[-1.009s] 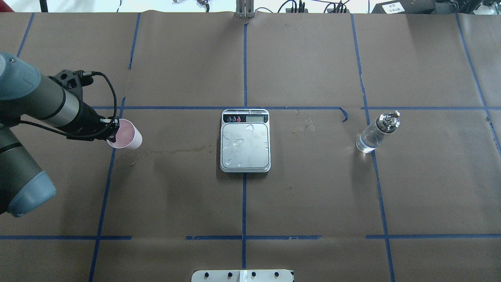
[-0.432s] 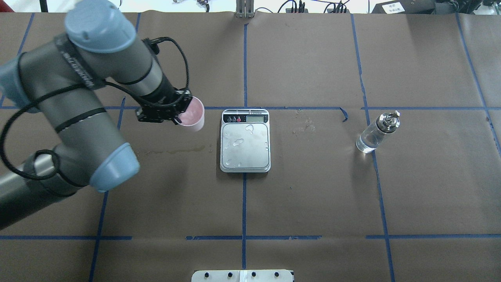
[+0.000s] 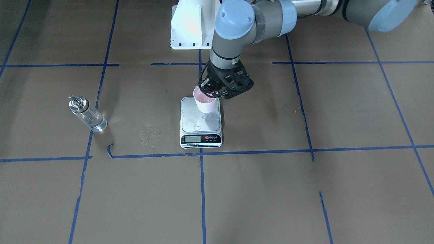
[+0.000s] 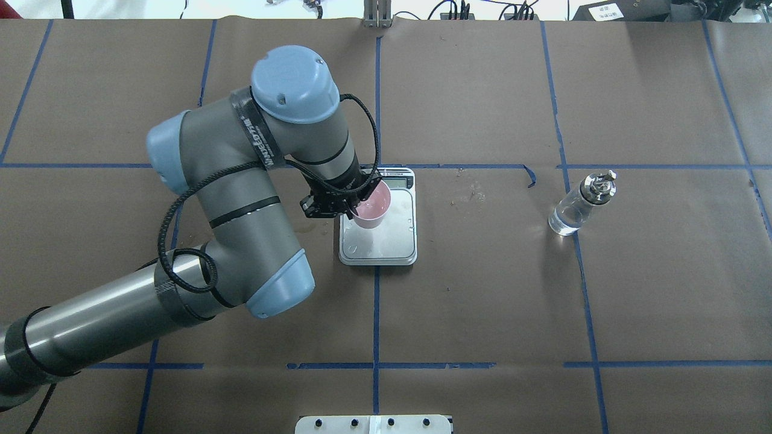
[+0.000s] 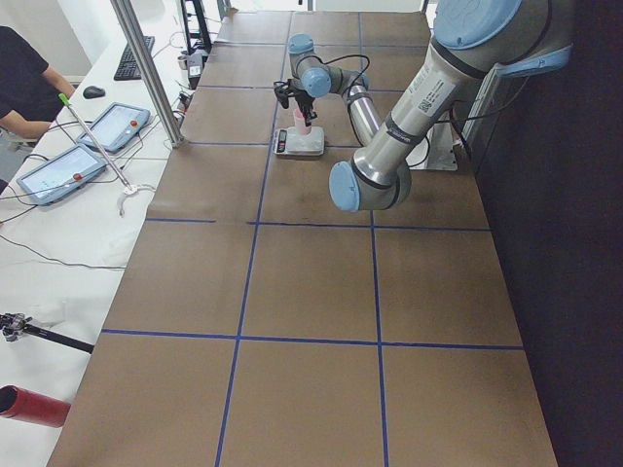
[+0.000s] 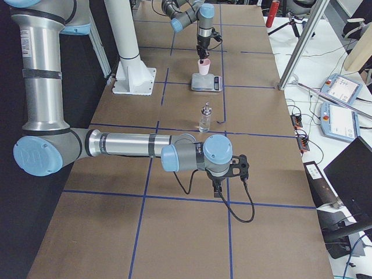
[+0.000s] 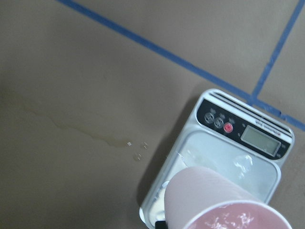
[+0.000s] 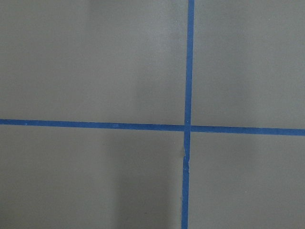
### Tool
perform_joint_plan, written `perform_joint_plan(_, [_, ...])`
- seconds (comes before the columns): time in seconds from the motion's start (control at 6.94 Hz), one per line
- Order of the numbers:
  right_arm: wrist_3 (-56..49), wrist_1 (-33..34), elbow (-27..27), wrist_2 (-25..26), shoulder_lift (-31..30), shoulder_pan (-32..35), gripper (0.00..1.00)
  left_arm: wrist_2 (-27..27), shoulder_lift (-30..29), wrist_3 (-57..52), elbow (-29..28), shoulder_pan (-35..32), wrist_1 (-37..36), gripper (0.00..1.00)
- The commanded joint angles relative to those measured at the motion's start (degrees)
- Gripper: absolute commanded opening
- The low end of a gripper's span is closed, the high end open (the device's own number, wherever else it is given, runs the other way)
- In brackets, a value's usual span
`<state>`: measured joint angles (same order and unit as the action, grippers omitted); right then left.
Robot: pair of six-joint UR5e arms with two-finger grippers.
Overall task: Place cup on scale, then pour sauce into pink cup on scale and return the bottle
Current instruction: 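Carry the pink cup with the left gripper over the scale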
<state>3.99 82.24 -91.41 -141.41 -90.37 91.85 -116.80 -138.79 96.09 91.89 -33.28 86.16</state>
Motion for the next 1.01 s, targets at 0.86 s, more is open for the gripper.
perform_joint_plan(0.86, [0.1, 0.0, 0.3, 0.1, 0.7, 0.0, 1.0, 1.1, -0.6, 0.9, -4.4, 1.8, 4.7, 0.0])
